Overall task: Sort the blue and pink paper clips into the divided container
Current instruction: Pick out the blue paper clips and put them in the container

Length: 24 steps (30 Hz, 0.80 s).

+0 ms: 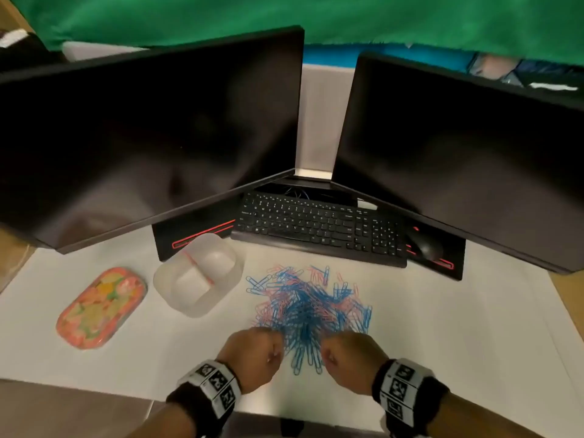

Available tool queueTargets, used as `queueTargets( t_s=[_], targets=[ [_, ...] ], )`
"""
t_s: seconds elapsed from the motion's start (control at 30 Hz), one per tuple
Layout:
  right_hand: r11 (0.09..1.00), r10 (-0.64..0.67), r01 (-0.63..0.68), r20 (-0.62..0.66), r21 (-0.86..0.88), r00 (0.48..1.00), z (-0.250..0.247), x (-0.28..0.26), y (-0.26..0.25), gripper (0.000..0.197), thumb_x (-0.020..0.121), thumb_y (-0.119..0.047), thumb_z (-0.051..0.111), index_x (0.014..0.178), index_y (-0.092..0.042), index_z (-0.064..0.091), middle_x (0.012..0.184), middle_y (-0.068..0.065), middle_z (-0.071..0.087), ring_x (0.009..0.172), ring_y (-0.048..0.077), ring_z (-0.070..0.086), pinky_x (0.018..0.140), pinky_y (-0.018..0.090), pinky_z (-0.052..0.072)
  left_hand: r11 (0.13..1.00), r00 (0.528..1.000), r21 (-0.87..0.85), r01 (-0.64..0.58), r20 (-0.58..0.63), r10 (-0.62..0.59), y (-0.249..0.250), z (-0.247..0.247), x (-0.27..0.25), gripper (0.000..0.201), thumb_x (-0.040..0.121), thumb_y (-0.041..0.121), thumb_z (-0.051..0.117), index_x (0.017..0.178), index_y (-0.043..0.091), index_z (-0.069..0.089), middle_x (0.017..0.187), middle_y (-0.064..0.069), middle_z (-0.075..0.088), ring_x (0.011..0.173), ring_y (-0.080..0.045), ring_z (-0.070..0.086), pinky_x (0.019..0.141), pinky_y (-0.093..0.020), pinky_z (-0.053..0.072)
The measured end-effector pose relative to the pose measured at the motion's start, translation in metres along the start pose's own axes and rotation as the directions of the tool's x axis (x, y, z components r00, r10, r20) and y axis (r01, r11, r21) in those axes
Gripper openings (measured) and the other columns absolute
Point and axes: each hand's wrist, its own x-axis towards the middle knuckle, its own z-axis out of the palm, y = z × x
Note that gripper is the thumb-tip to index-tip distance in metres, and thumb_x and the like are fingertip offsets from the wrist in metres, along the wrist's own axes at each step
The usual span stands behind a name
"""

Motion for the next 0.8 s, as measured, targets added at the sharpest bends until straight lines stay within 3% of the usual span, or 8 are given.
queueTargets(
  t_s=[0.13,0.27,0.43,0.6,0.8],
  targets=[
    [0.995,0.015,-0.017,-0.02,-0.096,1.0,0.006,0.014,-0.01,0.018,0.089,-0.032,0.05,0.083,-0.016,0.056,0.093,0.009,0.063,0.088,0.031,0.06,0.068,0.03,0.038,0.983,0.997,0.177,-0.057,0.062,0.047,0.024,0.009,0.013,0.027,0.085,0.046,0.049,0.086,0.02,0.057,0.097,0.0,0.064,0.09,-0.025,0.061,0.075,-0.031,0.048],
    [0.99,0.016,-0.018,-0.012,-0.139,1.0,0.01,0.022,-0.016,0.022,0.086,-0.029,0.054,0.094,-0.01,0.062,0.099,0.011,0.067,0.091,0.034,0.064,0.073,0.034,0.048,0.967,0.997,0.253,-0.031,0.079,0.011,0.039,0.018,0.021,0.034,0.085,0.047,0.051,0.097,0.016,0.058,0.102,-0.008,0.064,0.092,-0.032,0.062,0.074,-0.033,0.047],
    [0.987,-0.006,0.002,-0.025,-0.16,1.0,0.006,0.029,-0.017,0.015,0.088,-0.017,0.055,0.094,-0.006,0.063,0.1,0.015,0.067,0.092,0.035,0.064,0.076,0.037,0.049,0.977,0.996,0.204,0.066,0.041,-0.076,0.047,0.015,0.029,0.019,0.084,0.031,0.048,0.094,0.017,0.058,0.097,-0.007,0.067,0.09,-0.031,0.064,0.067,-0.029,0.042],
    [0.991,-0.011,0.008,-0.02,-0.135,1.0,0.004,0.036,-0.014,0.013,0.088,-0.013,0.056,0.093,-0.004,0.064,0.099,0.016,0.066,0.091,0.034,0.063,0.07,0.03,0.041,0.97,0.994,0.237,0.052,0.076,-0.072,0.044,0.01,0.035,0.016,0.083,0.022,0.046,0.088,0.013,0.059,0.094,-0.01,0.068,0.086,-0.031,0.064,0.063,-0.028,0.038],
    [0.994,-0.042,0.035,-0.061,-0.108,0.997,0.008,0.035,-0.008,0.012,0.086,-0.014,0.055,0.09,-0.006,0.064,0.099,0.015,0.065,0.091,0.033,0.062,0.075,0.034,0.048,0.991,0.997,0.127,0.05,0.052,-0.057,0.038,0.008,0.036,0.002,0.08,0.019,0.047,0.079,0.019,0.049,0.089,-0.009,0.066,0.083,-0.031,0.063,0.062,-0.027,0.036]
  ],
)
